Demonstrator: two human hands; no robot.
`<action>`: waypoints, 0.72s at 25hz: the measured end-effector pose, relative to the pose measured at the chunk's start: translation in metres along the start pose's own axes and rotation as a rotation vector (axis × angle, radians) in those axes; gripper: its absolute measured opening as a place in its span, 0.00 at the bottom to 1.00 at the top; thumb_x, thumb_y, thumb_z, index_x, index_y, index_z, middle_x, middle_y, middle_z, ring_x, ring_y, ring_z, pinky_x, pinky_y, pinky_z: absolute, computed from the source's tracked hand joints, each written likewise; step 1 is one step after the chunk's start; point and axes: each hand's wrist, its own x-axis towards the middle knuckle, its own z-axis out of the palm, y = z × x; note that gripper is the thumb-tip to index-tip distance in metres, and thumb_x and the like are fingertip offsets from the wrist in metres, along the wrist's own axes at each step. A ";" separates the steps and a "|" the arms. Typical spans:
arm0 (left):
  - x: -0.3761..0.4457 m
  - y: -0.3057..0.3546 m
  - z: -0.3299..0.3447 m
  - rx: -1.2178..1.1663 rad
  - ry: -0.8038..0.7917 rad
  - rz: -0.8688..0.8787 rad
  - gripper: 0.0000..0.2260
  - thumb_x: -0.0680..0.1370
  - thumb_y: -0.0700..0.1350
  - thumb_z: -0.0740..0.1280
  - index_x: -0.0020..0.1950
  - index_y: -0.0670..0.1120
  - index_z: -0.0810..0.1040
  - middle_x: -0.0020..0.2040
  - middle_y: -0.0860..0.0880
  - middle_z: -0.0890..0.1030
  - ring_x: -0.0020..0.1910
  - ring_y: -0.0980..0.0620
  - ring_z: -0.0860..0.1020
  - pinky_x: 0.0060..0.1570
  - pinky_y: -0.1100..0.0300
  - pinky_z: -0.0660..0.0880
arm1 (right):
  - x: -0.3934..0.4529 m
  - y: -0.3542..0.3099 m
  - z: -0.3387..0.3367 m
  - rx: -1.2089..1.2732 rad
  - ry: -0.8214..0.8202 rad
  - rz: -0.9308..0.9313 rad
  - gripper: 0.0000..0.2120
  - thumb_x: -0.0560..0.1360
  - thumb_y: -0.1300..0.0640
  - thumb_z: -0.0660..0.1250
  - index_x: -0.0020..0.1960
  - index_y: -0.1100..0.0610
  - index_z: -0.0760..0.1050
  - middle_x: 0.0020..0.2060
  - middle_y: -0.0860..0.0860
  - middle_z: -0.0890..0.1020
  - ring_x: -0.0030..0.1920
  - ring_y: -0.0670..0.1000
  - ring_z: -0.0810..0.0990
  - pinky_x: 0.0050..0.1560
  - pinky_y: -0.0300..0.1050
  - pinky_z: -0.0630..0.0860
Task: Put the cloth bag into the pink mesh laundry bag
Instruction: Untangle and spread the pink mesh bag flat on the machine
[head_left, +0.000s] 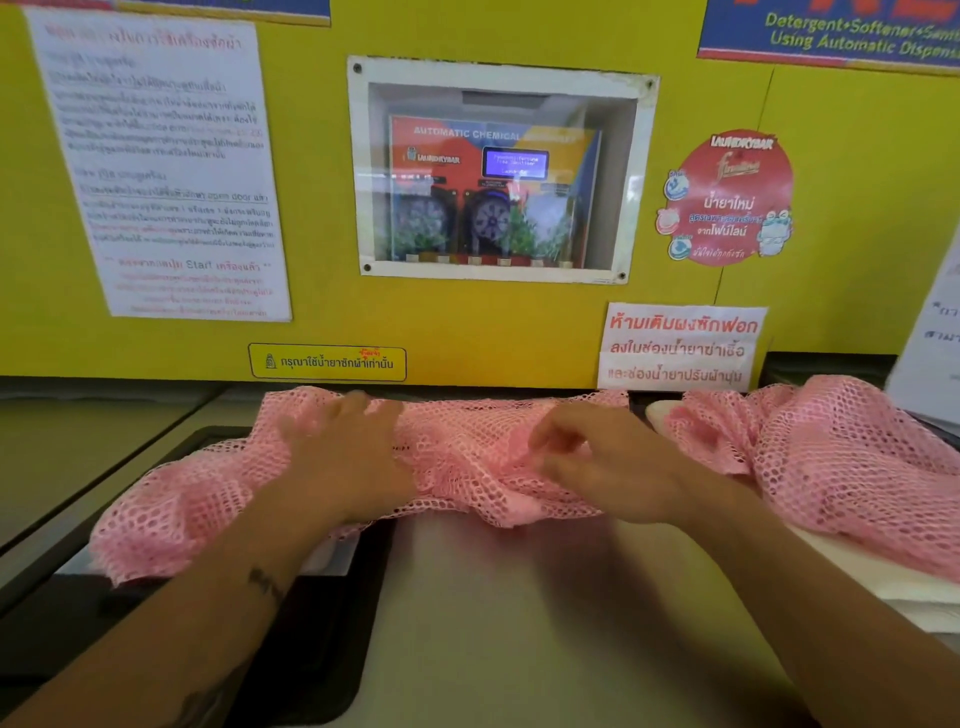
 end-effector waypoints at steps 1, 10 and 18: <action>-0.004 0.007 -0.004 -0.045 0.100 0.063 0.24 0.72 0.53 0.63 0.68 0.57 0.67 0.69 0.48 0.67 0.70 0.43 0.65 0.68 0.36 0.58 | 0.000 -0.002 0.003 -0.025 -0.129 0.024 0.13 0.75 0.49 0.68 0.59 0.49 0.78 0.56 0.46 0.80 0.56 0.49 0.78 0.56 0.44 0.74; -0.011 0.019 0.010 -0.238 -0.151 0.307 0.41 0.71 0.60 0.68 0.76 0.59 0.47 0.73 0.48 0.70 0.69 0.44 0.70 0.68 0.45 0.67 | -0.001 0.014 -0.009 -0.286 -0.043 0.078 0.15 0.74 0.56 0.65 0.60 0.49 0.79 0.59 0.48 0.77 0.61 0.48 0.75 0.62 0.51 0.72; -0.001 -0.001 -0.009 -0.285 0.126 0.352 0.12 0.72 0.37 0.64 0.42 0.55 0.80 0.41 0.54 0.80 0.43 0.50 0.76 0.43 0.60 0.72 | 0.004 0.021 -0.004 -0.145 -0.066 0.061 0.09 0.73 0.62 0.65 0.48 0.51 0.81 0.43 0.45 0.82 0.46 0.48 0.79 0.45 0.41 0.74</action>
